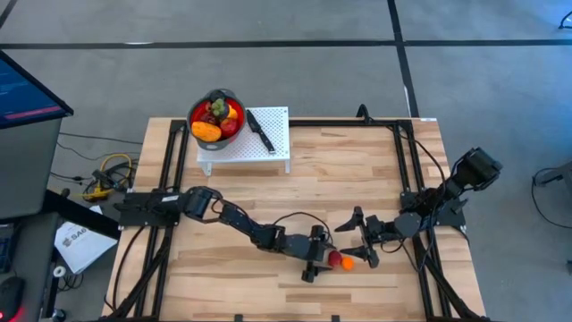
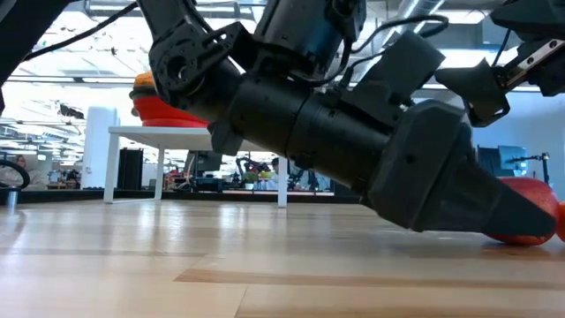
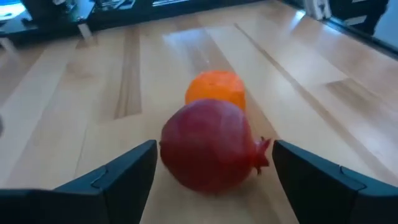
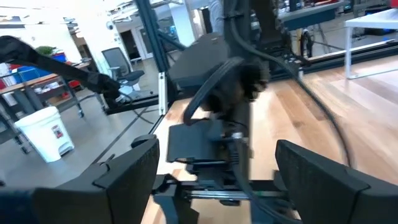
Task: Pick & Place Fruit
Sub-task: Put the red pomegranate into the red strainer bowl on the shelf
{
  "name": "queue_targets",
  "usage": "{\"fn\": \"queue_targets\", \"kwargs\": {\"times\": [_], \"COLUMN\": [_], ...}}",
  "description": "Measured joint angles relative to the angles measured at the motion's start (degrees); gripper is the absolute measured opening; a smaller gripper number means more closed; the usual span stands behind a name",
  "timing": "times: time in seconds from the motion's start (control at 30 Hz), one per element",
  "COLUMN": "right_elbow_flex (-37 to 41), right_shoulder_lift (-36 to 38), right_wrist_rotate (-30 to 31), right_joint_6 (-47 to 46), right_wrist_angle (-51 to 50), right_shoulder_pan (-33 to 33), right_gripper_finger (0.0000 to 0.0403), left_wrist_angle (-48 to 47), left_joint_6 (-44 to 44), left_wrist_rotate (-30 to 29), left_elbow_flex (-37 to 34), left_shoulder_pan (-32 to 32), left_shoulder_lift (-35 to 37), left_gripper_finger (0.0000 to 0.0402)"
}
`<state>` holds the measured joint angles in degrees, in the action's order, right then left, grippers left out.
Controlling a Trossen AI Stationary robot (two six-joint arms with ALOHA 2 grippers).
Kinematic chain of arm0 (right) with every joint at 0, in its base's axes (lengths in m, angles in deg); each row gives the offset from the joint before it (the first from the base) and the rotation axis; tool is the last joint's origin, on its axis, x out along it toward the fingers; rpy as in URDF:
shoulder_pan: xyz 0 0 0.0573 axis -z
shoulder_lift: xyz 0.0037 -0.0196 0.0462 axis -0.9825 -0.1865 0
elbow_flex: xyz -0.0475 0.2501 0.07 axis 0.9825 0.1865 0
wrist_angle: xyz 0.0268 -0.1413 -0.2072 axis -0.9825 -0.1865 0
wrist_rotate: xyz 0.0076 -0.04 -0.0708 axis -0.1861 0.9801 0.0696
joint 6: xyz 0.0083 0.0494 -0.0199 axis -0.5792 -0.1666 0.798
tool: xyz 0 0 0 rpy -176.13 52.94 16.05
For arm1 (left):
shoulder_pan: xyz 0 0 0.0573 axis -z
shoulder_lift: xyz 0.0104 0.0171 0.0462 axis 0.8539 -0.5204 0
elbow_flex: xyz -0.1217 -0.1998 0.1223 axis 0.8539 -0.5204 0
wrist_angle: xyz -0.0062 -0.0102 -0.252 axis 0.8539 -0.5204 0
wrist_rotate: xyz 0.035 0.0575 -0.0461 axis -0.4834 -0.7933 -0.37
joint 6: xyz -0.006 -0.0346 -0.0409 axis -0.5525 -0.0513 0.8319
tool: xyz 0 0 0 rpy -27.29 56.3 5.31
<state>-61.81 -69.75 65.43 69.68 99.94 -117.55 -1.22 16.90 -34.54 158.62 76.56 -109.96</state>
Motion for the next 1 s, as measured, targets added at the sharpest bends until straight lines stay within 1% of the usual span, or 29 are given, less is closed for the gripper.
{"fn": "queue_targets", "kwargs": {"times": [0.1, 0.17, 0.33, 0.37, 0.43, 0.5, 0.63, 0.73, 0.87, 1.0], "right_elbow_flex": [0.02, 0.02, 0.00, 0.00, 0.00, 0.00, 0.00, 0.00, 0.00, 0.00], "right_shoulder_lift": [0.01, 0.00, 0.00, 0.00, 0.00, 0.00, 0.02, 0.01, 0.00, 0.02], "right_wrist_rotate": [0.02, 0.03, 0.01, 0.02, 0.03, 0.01, 0.01, 0.01, 0.09, 0.13], "right_joint_6": [0.00, -0.01, -0.08, -0.36, -0.57, -0.84, -0.92, -0.91, -0.50, -0.48], "right_wrist_angle": [-0.34, -0.75, -1.02, -1.09, -1.25, -1.24, -1.24, -1.23, -1.21, -1.20], "right_shoulder_pan": [-0.54, -0.95, -1.51, -1.49, -1.49, -1.57, -2.33, -2.57, -2.25, -1.26], "right_gripper_finger": [0.0315, 0.0315, 0.0315, 0.0315, 0.0315, 0.0315, 0.0315, 0.0315, 0.0315, 0.0315], "left_wrist_angle": [0.40, 0.47, 0.52, 0.48, -0.96, -5.20, -21.85, -32.75, -41.99, -49.78], "left_joint_6": [0.00, 0.00, 0.10, 0.70, 2.07, 2.97, 3.21, 6.66, 12.06, 18.72], "left_wrist_rotate": [2.19, 2.43, 2.05, 1.73, -0.74, -4.17, -14.10, -21.52, -29.45, -36.13], "left_elbow_flex": [-0.02, -0.02, -0.02, -0.02, -0.02, -0.04, -0.08, -0.10, -0.08, -0.08], "left_shoulder_pan": [-0.62, -0.71, -0.51, -0.29, 0.03, 0.61, 2.63, 4.65, 5.87, 3.68], "left_shoulder_lift": [-0.10, -0.10, 0.06, 0.21, 1.12, 3.35, 11.99, 20.59, 32.65, 44.13], "left_gripper_finger": [0.0300, 0.0286, 0.0236, 0.0227, 0.0215, 0.0214, 0.0229, 0.0233, 0.0226, 0.0227]}}
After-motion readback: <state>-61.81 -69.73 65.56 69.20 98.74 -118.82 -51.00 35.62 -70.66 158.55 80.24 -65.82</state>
